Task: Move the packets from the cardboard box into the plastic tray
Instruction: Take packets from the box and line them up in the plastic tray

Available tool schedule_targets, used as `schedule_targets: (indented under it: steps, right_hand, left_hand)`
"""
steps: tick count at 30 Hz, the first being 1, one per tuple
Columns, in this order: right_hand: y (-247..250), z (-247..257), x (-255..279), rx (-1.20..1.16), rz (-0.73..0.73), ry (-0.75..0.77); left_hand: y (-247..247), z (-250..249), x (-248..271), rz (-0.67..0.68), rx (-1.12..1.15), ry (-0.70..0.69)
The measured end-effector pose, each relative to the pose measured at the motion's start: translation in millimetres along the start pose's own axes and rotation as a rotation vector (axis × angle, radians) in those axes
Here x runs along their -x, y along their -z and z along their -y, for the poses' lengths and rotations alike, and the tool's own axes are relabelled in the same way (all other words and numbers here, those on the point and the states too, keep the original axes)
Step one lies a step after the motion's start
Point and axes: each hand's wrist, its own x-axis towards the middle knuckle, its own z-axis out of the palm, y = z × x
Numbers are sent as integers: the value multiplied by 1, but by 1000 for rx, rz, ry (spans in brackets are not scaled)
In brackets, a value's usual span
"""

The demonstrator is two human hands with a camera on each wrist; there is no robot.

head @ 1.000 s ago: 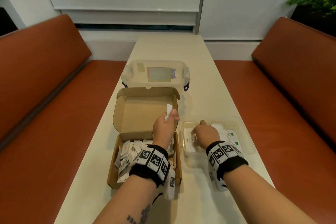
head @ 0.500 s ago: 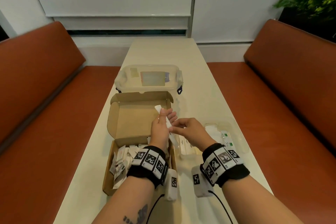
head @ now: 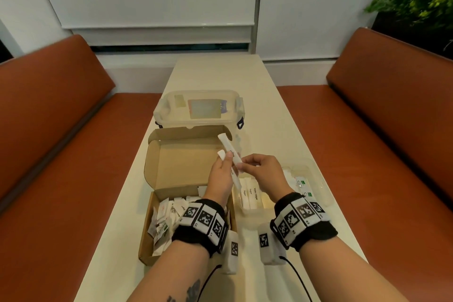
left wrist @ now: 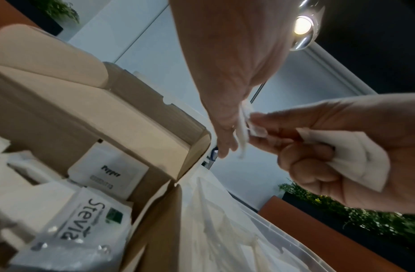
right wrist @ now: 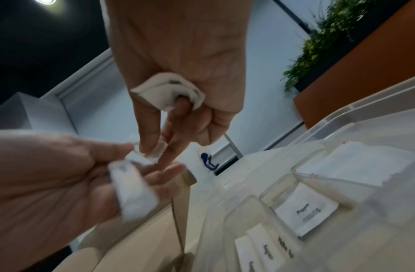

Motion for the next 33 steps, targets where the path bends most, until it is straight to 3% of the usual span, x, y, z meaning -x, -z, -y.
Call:
schedule_targets:
  steps: [4,7,13,16,20,24,29,33]
  right_hand:
    - [18,-1,-1,9,33,-3]
    - [34,0,-3,51,30,0]
    - [49,15,-6,50,-101,112]
    - [52,18,-7,256,-7,113]
    - [47,16,-9,408,102,54]
    - [38,12,-9,360,155,44]
    - [40,7,-9,25,-66,34]
    - [46,8,-10,-91,-63,-27]
  left_hand:
    - [5,-5,-1,-122,-41,-75]
    - [9,-2,-2,-126,-170,-121]
    - [4,-1,1,-108,-148,-46]
    - [3,-4,2,-132,-111,-3]
    - [1,-9,3,-76,-277,-75]
    - [-6,-14,4,-10,-372,-139]
    - [-4,-13,6,41,-413,-74]
    - [1,-10,5,51,-492,-118]
